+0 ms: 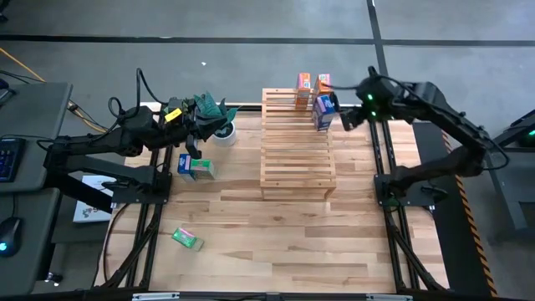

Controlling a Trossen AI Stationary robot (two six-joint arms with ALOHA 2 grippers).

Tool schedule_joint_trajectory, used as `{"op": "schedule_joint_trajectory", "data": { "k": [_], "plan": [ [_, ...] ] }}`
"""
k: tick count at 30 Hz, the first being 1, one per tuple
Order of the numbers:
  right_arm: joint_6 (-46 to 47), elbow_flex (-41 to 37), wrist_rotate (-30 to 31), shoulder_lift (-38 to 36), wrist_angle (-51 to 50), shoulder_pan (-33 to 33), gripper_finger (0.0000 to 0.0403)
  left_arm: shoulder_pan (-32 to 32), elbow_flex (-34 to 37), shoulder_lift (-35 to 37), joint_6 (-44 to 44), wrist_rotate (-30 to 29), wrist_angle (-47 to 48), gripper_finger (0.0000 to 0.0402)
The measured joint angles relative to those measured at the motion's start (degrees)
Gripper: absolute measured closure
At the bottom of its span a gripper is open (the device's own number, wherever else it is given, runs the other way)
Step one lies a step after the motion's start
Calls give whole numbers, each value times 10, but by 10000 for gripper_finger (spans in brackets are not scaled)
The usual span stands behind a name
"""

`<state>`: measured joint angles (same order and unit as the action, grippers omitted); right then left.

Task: Stack cereal on shelf
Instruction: Put the bottom right blue cereal box on the shelf

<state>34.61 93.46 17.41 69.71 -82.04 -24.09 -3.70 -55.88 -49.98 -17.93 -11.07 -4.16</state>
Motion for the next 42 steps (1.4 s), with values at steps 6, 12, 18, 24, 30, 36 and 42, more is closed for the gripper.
{"op": "schedule_joint_trajectory", "data": {
  "k": [6, 12, 18, 24, 30, 36, 42],
  "plan": [
    [55, -206, 10, -124, 144, 12, 384, 0, 0, 0, 0, 0, 0, 401],
    [91, -382, 4, -163, 440, -8, 389, 0, 0, 0, 0, 0, 0, 402],
    [130, -427, 64, -139, 510, -22, 398, 0, 0, 0, -5, 0, 0, 401],
    [131, -428, 19, -126, 519, -21, 402, 0, 0, 0, -15, 0, 0, 401],
    [136, -428, 14, -128, 519, -11, 402, 0, 0, 0, -15, 0, 0, 402],
    [150, -428, 14, -128, 516, 4, 403, 0, 0, 0, -15, 0, 0, 402],
    [164, -428, 12, -128, 512, 16, 403, 0, 0, 0, -14, 0, 0, 402]
  ]
}}
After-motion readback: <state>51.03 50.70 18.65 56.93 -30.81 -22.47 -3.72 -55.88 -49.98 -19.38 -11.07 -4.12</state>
